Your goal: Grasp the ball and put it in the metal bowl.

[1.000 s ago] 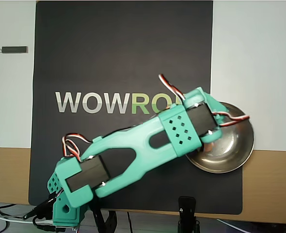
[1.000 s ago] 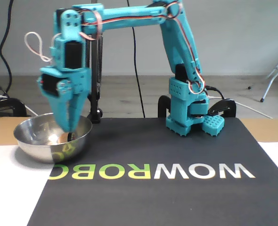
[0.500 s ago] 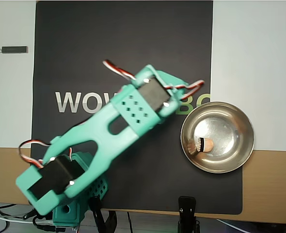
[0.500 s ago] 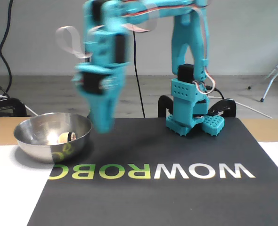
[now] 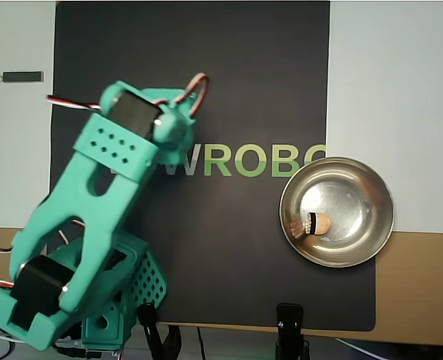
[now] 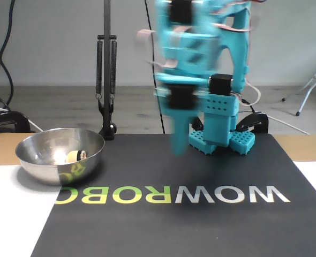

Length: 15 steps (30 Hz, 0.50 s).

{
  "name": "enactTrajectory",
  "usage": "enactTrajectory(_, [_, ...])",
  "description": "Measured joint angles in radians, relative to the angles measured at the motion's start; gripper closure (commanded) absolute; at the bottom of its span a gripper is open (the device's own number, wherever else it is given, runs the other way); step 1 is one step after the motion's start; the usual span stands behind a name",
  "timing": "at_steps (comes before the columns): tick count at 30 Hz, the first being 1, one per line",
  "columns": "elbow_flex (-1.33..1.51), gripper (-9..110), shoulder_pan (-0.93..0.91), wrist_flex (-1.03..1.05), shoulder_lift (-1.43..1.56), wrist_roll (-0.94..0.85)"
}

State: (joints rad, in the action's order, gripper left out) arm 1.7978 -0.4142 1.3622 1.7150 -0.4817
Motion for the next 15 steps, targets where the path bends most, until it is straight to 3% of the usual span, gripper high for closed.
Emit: enactTrajectory(15, [0.002,98,0.27,0.002,0.006,0.265])
